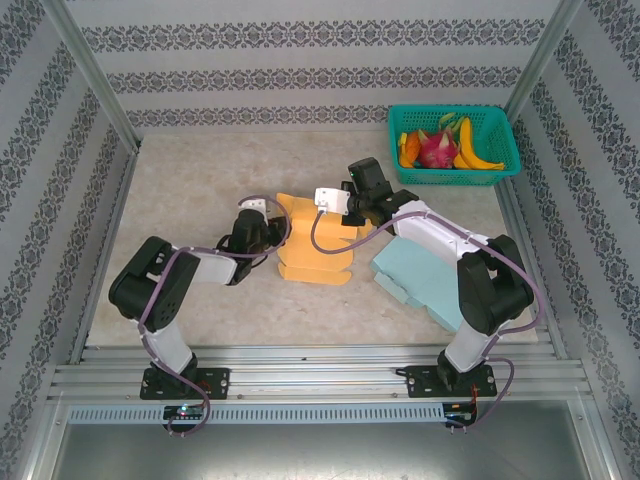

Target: Fold the paper box

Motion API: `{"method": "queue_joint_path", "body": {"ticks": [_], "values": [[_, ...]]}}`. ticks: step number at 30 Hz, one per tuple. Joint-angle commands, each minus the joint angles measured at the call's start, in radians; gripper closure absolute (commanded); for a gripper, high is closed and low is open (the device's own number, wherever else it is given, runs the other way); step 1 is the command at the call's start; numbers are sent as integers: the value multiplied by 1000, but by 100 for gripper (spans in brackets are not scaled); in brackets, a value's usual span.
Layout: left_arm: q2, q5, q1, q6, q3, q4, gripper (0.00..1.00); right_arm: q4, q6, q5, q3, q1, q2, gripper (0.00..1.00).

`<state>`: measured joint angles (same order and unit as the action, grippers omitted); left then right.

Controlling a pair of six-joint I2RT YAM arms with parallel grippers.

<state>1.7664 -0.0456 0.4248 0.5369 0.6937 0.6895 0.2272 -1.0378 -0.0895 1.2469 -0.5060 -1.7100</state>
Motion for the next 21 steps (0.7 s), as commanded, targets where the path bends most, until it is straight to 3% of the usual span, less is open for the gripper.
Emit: {"method": "queue_joint_path", "body": {"ticks": [1,8,13,21], "values": [[31,-54,23,44,19,63,58,-19,35,-40,-26,-16,6,100],[-87,-9,23,-34,-79,41,57,-27,25,-22,-47,-10,26,100],[-236,-59,23,-173,-264,161,52,-43,-7,11,-47,-9,53,100],[-363,-14,25,-252,-412,222,52,-199,-142,19,-119,-41,73,100]]}}
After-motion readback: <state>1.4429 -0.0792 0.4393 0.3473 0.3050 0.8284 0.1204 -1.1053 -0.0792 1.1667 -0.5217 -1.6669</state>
